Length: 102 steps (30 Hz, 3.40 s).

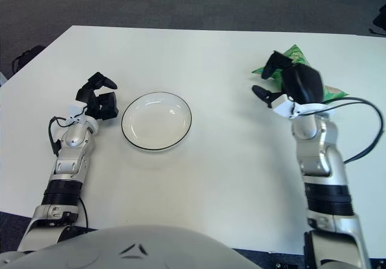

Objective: Put the snack into the plate.

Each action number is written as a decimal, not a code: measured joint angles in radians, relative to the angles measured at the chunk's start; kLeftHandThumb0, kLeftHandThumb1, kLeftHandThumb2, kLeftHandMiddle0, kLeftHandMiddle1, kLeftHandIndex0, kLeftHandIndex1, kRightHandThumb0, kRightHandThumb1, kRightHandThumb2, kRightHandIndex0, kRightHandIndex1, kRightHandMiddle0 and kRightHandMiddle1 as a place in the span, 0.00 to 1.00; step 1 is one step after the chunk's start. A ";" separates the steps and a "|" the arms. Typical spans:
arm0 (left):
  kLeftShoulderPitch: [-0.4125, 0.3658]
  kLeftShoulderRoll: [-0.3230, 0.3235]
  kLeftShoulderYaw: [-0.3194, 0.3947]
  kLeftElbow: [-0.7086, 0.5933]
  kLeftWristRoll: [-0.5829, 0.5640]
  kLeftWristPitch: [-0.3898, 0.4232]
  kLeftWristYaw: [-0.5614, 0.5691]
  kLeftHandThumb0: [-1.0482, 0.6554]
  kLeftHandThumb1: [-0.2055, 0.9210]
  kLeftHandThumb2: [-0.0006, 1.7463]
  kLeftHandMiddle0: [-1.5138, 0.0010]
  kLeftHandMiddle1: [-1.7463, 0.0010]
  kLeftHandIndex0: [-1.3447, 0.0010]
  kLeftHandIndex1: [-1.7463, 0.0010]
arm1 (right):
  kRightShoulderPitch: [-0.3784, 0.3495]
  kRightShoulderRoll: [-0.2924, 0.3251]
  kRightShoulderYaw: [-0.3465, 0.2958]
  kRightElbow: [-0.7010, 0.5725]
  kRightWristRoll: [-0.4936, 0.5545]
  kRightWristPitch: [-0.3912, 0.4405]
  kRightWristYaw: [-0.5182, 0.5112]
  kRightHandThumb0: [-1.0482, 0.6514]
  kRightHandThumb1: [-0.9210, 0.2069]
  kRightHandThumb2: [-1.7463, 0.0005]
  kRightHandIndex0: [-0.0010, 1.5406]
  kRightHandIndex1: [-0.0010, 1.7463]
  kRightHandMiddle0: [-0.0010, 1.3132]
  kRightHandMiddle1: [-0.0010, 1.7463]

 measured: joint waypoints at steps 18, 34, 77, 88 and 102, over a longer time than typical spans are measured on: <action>0.005 0.012 -0.009 0.000 0.003 0.005 -0.004 0.35 0.51 0.71 0.14 0.00 0.58 0.00 | -0.276 -0.176 0.222 0.665 -0.235 -0.301 -0.556 0.37 0.31 0.43 0.38 0.93 0.32 1.00; 0.005 0.018 -0.024 -0.001 0.041 0.025 0.015 0.34 0.51 0.72 0.12 0.00 0.58 0.00 | -0.424 -0.178 0.310 0.948 -0.202 -0.406 -0.684 0.41 0.01 0.70 0.21 0.92 0.15 1.00; 0.012 0.021 -0.031 -0.010 0.042 0.021 0.024 0.35 0.52 0.71 0.12 0.00 0.58 0.00 | -0.447 -0.164 0.344 0.945 0.040 -0.356 -0.181 0.05 0.00 0.49 0.00 0.00 0.00 0.00; 0.012 0.021 -0.031 -0.009 0.043 0.019 0.030 0.34 0.51 0.72 0.12 0.00 0.58 0.00 | -0.405 -0.159 0.327 0.859 0.147 -0.275 0.120 0.01 0.00 0.45 0.00 0.00 0.00 0.00; 0.012 0.020 -0.031 -0.011 0.043 0.019 0.047 0.34 0.51 0.72 0.13 0.00 0.58 0.00 | -0.399 -0.160 0.311 0.777 0.190 -0.192 0.324 0.01 0.00 0.43 0.00 0.00 0.00 0.00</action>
